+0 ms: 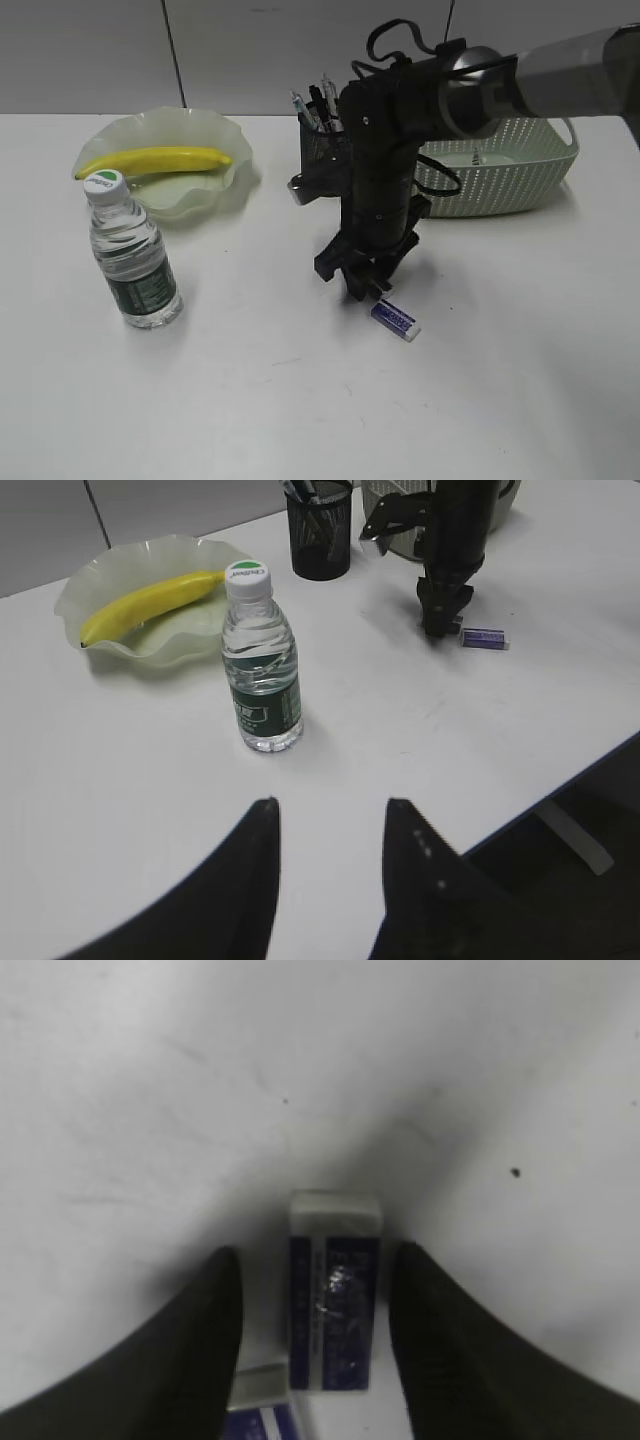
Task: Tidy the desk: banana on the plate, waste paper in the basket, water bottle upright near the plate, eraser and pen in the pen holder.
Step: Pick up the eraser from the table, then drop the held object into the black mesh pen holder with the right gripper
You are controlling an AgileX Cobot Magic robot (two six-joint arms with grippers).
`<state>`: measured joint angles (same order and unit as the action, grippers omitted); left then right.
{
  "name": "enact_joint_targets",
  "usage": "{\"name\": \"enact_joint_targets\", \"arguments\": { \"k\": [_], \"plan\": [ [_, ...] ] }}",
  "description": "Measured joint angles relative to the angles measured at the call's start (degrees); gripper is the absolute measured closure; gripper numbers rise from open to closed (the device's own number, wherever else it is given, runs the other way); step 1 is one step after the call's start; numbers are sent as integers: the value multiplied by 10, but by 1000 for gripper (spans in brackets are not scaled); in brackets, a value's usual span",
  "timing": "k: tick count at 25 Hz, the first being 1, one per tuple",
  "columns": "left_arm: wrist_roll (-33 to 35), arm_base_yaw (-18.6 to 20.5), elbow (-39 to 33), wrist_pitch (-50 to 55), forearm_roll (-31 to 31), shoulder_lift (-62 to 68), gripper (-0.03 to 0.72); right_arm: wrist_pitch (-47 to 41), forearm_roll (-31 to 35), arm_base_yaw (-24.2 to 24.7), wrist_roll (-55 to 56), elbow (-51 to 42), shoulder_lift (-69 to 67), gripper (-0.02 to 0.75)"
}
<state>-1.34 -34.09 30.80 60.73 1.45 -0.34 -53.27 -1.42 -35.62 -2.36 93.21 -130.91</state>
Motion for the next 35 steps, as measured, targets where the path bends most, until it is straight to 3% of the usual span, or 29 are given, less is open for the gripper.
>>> {"name": "enact_joint_targets", "arguments": {
  "k": [3, 6, 17, 20, 23, 27, 35],
  "plan": [
    [0, 0, 0, 0, 0, 0, 426, -1, 3, 0, 1, 3, -7, 384],
    [0, 0, 0, 0, 0, 0, 426, -8, 4, 0, 1, 13, -10, 548],
    [0, 0, 0, 0, 0, 0, 426, -19, 2, 0, 4, 209, 9, 542],
    [0, 0, 0, 0, 1, 0, 426, 28, -46, 0, 34, 259, 14, 542],
    [0, 0, 0, 0, 1, 0, 426, 92, -94, 9, 82, 268, 14, 542],
    [0, 0, 0, 0, 1, 0, 426, 165, -109, 32, 98, 268, 2, 542],
    [0, 0, 0, 0, 1, 0, 426, 202, -108, 54, 102, 268, -57, 542]
  ]
}}
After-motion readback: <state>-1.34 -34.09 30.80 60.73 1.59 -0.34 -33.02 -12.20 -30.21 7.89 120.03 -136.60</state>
